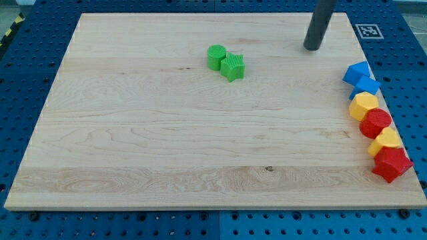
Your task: Move your arm to the center of the board
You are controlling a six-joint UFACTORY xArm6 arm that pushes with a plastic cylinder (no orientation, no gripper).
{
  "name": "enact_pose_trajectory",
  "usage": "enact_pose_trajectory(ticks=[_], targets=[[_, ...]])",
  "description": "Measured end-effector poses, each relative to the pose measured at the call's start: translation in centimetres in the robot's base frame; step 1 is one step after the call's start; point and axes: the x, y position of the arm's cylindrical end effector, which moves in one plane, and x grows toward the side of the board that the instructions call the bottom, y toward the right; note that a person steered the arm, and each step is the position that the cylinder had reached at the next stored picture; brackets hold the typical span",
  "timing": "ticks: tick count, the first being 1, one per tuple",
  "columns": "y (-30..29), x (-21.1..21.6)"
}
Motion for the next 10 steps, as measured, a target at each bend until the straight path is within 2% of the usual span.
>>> enact_pose_trajectory(ticks=[2,4,7,9,10], targets=[[-3.3,2.0],[-3.8,7.1],[-9.1,12.5],[-15.1,13.3],[-17.3,11.5]])
